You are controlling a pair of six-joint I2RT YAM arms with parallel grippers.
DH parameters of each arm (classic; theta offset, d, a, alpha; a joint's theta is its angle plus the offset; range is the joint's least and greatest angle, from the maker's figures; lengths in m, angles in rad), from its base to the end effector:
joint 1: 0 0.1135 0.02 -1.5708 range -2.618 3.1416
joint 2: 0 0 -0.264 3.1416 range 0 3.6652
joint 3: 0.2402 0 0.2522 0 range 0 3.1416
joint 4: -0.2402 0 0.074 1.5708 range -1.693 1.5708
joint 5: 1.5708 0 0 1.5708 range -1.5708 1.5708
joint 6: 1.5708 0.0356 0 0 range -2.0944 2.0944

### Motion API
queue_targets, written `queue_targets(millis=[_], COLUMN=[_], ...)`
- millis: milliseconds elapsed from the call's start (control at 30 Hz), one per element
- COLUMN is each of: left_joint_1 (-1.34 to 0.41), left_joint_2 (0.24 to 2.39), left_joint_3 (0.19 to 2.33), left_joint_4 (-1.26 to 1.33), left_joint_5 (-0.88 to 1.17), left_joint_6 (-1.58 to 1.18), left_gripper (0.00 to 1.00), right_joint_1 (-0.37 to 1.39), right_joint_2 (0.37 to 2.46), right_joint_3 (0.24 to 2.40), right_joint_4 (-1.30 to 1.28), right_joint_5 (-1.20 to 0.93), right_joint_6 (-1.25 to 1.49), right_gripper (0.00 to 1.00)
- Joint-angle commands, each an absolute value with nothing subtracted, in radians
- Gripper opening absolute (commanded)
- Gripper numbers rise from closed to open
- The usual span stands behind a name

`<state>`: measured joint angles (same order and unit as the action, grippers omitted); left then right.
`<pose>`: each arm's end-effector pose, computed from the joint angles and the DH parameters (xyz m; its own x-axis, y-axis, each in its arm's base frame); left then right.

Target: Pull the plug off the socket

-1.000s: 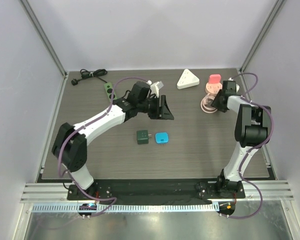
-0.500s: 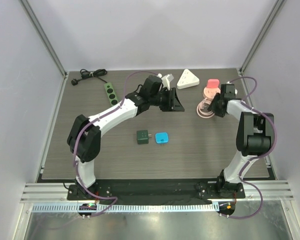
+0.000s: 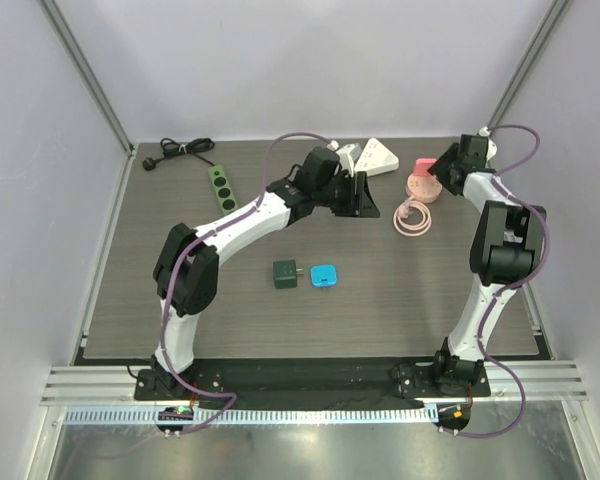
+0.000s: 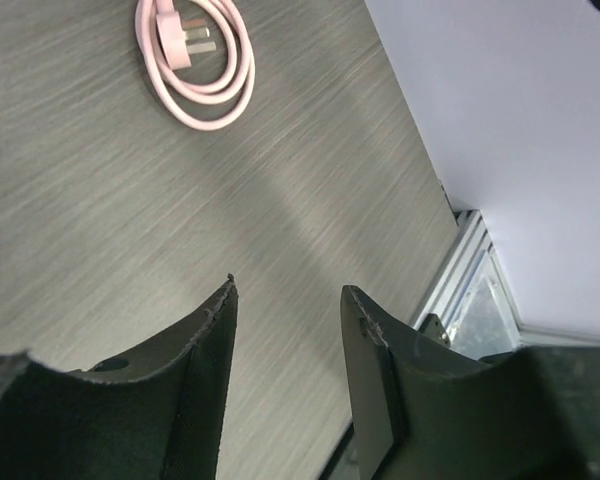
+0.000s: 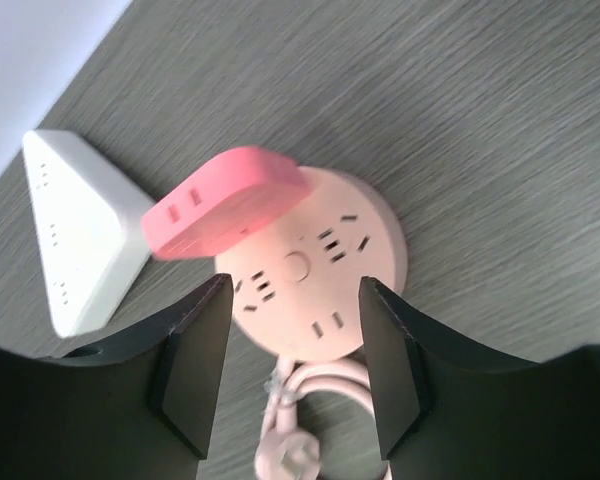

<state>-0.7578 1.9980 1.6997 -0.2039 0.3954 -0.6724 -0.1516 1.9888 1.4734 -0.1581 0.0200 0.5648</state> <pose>0.3355 -0.3363 0.2877 -0.8214 -0.0141 -0.5702 0.4703 0.5489 -0.6910 0.4502 -0.0695 0.2179 -0.4317 0.6073 -0.6669 0.4706 0.7824 0.4078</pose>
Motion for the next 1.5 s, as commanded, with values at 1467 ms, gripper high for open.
queue_targets(millis=[1467], left_joint_1=[-0.764], left_joint_2=[2.704], left_joint_3=[2.414], left_joint_4=[0.291], left_joint_5=[0.089], left_joint_6=[-0.333], left_gripper=[0.67], right_joint_1=[-0.196], right_joint_2=[2.22], right_joint_3=[1.519], right_joint_4=[-0.347], right_joint_5=[-0.568], right_joint_6=[0.068], right_gripper=[0.5])
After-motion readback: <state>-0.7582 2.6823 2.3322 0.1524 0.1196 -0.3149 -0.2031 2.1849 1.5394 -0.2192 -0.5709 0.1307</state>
